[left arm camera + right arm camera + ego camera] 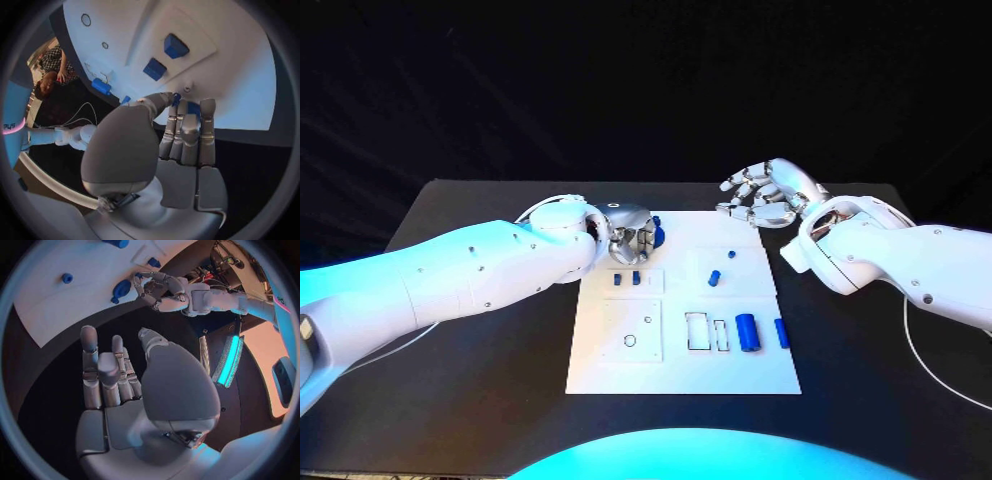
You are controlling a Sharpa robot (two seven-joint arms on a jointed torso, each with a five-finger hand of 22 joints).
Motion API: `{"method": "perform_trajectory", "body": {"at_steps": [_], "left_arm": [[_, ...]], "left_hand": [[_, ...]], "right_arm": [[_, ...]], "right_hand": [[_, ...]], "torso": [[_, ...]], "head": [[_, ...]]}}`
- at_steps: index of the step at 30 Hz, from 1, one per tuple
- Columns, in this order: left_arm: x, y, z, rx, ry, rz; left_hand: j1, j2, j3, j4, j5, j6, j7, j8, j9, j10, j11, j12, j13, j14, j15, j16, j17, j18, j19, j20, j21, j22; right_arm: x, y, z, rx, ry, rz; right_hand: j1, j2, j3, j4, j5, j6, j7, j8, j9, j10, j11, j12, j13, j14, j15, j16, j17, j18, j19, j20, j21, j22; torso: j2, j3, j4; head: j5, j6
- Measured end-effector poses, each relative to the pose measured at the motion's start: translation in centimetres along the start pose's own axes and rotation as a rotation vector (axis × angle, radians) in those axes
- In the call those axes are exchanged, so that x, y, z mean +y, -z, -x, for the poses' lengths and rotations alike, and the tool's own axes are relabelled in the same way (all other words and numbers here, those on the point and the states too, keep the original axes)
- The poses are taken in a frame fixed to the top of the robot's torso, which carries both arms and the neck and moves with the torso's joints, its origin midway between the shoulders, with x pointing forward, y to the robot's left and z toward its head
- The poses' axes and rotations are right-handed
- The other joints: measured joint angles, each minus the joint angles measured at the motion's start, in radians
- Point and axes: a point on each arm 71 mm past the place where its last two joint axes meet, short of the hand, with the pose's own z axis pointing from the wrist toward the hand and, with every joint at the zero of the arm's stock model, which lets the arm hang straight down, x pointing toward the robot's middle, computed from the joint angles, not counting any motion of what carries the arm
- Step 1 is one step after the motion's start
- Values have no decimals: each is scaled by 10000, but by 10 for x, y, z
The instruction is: Assemble the parts on the task board
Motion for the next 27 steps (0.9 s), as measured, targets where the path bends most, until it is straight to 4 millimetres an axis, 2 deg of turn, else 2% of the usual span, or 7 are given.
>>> {"method": "perform_trajectory", "body": {"at_steps": [3,13,27], "left_arm": [[0,5,6,-299,154,-99],[11,19,15,-652,518,-7],[20,18,10,-329,565,321]], "left_hand": [[0,0,0,0,-3,90,17,0,-5,94,17,-2,0,141,1,88,72,-2,149,-32,146,108],[-51,-51,0,0,-19,158,16,-55,-8,168,13,-108,0,140,2,88,98,-3,196,-54,191,162],[-94,-95,0,1,-19,159,16,-56,-19,181,0,-153,-13,140,2,87,69,-3,195,-54,191,161]], "right_arm": [[0,0,0,3,-5,0],[0,1,0,8,-14,0],[0,1,0,11,-20,-2]], "right_hand": [[0,0,0,0,0,-15,-14,0,0,0,0,-34,-15,0,0,0,0,149,0,0,-6,-18],[-40,-40,28,-28,0,-16,-15,43,0,4,5,-190,-206,1,0,-54,-50,150,0,0,-78,-48],[-40,-39,28,-28,0,-16,-16,41,0,17,17,-190,-236,1,0,-54,-49,149,1,0,-116,-48]], "torso": [[0,5,4],[-5,15,7],[2,5,8]], "head": [[-16,-14],[-9,-19],[18,-13]]}}
